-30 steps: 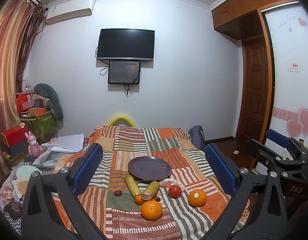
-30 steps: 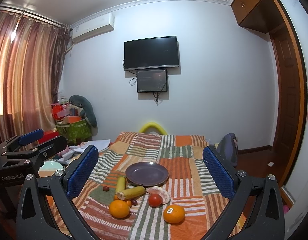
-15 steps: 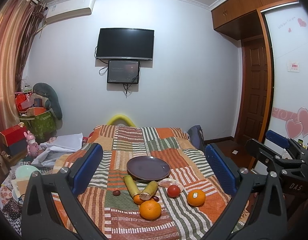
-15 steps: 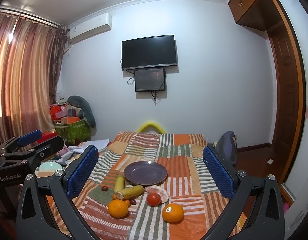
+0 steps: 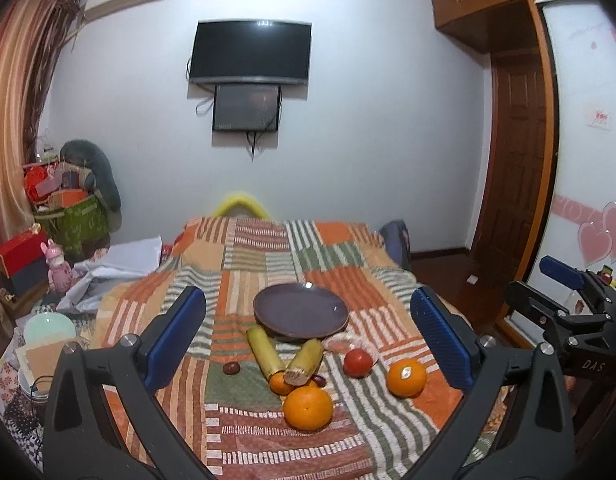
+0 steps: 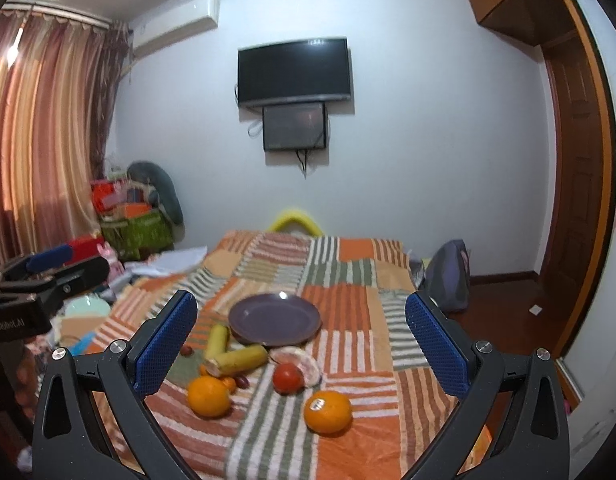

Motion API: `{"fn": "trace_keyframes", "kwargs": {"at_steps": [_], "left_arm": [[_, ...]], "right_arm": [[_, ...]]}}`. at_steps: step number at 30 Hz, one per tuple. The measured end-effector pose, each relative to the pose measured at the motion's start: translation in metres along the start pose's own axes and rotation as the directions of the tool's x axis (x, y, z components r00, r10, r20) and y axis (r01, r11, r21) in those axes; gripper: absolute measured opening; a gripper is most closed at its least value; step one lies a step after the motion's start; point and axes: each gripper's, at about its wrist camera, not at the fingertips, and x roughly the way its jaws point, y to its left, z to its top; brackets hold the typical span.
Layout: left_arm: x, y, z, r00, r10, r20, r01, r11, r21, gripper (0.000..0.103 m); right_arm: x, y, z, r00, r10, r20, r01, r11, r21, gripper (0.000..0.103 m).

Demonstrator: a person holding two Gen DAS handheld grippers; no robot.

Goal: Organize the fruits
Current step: 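Grasp the large orange with the left tool while the right tool grasps the Dole-sticker orange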

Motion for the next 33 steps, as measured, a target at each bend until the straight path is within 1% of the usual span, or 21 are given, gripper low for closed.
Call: {"fn": "trace_keyframes", "kwargs": {"at_steps": [3,5,7,9,11,14,15,16,18,20,23,24,27,28,29,30,32,33], "left_arm": [[0.024,0.005,-0.008,0.998,0.018,-0.065,-0.018,1.000,-0.006,0.103],[0.041,0.008,-0.015,0.993,0.016,-0.120,-0.016,1.000,-0.003,0.102],[0.058,0.009,-0.025,0.984,0.026,-0.174,-0.024,1.000,0.014,0.095],[0.073,0.009,-0.033,0.974,0.029,-0.224,-0.023,0.999,0.029,0.091],[0.089,0.010,-0.043,0.962,0.022,-0.273,-0.014,0.999,0.033,0.090],[0.112,0.014,-0.059,0.936,0.014,-0.352,-0.007,1.000,0.022,0.089],[0.121,0.015,-0.065,0.925,0.010,-0.380,-0.004,1.000,0.018,0.088],[0.126,0.016,-0.069,0.918,0.008,-0.397,-0.002,1.000,0.016,0.086],[0.139,0.016,-0.080,0.901,0.003,-0.433,0.007,1.000,0.021,0.085],[0.147,0.015,-0.088,0.891,0.004,-0.455,0.009,1.000,0.025,0.085],[0.158,0.013,-0.100,0.867,-0.014,-0.497,0.029,0.999,0.023,0.085],[0.164,0.013,-0.106,0.857,-0.023,-0.515,0.039,0.999,0.019,0.085],[0.173,0.013,-0.116,0.837,-0.033,-0.546,0.049,0.999,0.014,0.085],[0.176,0.014,-0.120,0.827,-0.041,-0.561,0.051,0.999,0.003,0.085],[0.179,0.014,-0.122,0.822,-0.047,-0.568,0.053,0.999,-0.005,0.085],[0.181,0.014,-0.125,0.813,-0.061,-0.579,0.059,0.998,-0.022,0.085],[0.185,0.014,-0.130,0.804,-0.063,-0.591,0.060,0.998,-0.025,0.084],[0.187,0.013,-0.131,0.803,-0.063,-0.593,0.060,0.998,-0.025,0.083]], "right_arm": [[0.019,-0.008,-0.011,0.997,-0.023,-0.067,0.022,1.000,-0.011,0.103],[0.029,-0.013,-0.018,0.994,-0.029,-0.108,0.029,1.000,-0.007,0.103],[0.040,-0.018,-0.026,0.988,-0.034,-0.150,0.035,0.999,0.004,0.103],[0.051,-0.025,-0.034,0.980,-0.029,-0.195,0.033,0.999,0.016,0.103],[0.061,-0.030,-0.042,0.971,-0.025,-0.239,0.032,0.999,0.024,0.103],[0.078,-0.037,-0.054,0.951,-0.013,-0.308,0.025,0.999,0.033,0.103],[0.083,-0.039,-0.059,0.943,-0.006,-0.331,0.019,0.999,0.036,0.102],[0.087,-0.040,-0.064,0.937,0.001,-0.350,0.014,0.999,0.040,0.101],[0.093,-0.042,-0.072,0.925,0.014,-0.381,0.006,0.999,0.051,0.101],[0.100,-0.043,-0.081,0.911,0.032,-0.411,-0.007,0.998,0.063,0.099],[0.111,-0.044,-0.094,0.887,0.056,-0.458,-0.022,0.997,0.079,0.095],[0.115,-0.045,-0.098,0.881,0.062,-0.468,-0.026,0.996,0.083,0.093],[0.125,-0.046,-0.108,0.861,0.083,-0.502,-0.036,0.994,0.103,0.089],[0.128,-0.047,-0.112,0.854,0.091,-0.512,-0.039,0.993,0.111,0.087],[0.131,-0.048,-0.114,0.849,0.097,-0.519,-0.042,0.992,0.116,0.086],[0.133,-0.049,-0.116,0.844,0.103,-0.526,-0.044,0.991,0.123,0.086],[0.139,-0.049,-0.119,0.836,0.109,-0.538,-0.045,0.990,0.131,0.085],[0.141,-0.050,-0.121,0.832,0.112,-0.544,-0.046,0.990,0.134,0.082]]}}
